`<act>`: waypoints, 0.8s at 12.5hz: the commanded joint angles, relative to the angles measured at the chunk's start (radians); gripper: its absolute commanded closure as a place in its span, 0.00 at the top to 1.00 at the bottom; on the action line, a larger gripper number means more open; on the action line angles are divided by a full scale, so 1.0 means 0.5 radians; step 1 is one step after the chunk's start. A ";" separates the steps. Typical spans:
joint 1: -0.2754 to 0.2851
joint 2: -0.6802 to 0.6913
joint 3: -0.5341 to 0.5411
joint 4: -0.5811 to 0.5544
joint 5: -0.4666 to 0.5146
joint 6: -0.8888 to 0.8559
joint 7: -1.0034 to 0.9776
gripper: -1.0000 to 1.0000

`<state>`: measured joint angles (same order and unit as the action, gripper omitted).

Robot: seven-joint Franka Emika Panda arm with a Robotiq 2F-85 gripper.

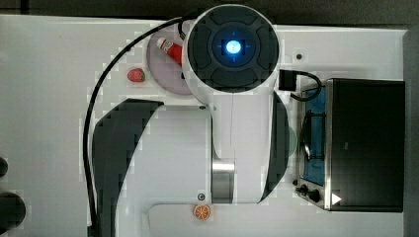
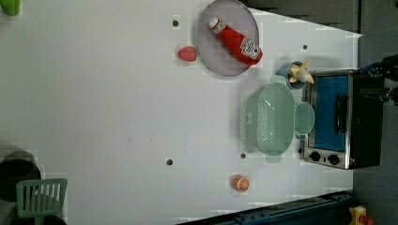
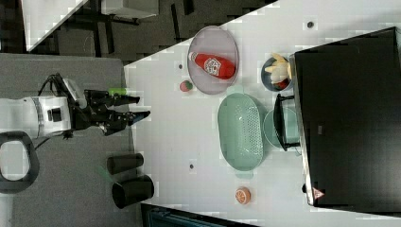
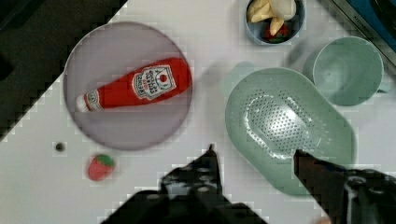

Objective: Drag strainer right to left.

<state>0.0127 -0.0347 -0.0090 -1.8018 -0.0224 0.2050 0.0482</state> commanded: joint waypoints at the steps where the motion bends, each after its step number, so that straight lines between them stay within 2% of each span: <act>1: -0.073 -1.016 -0.074 -0.550 -0.051 -0.416 -0.047 0.80; 3: -0.073 -1.011 -0.073 -0.562 -0.051 -0.416 -0.046 1.00; 6: -0.073 -0.956 -0.071 -0.703 -0.049 -0.284 -0.043 1.00; 10: -0.072 -0.757 -0.069 -1.046 -0.049 0.265 0.124 1.00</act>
<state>-0.0321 -0.5522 -0.0496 -2.2266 -0.0365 0.3474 0.0793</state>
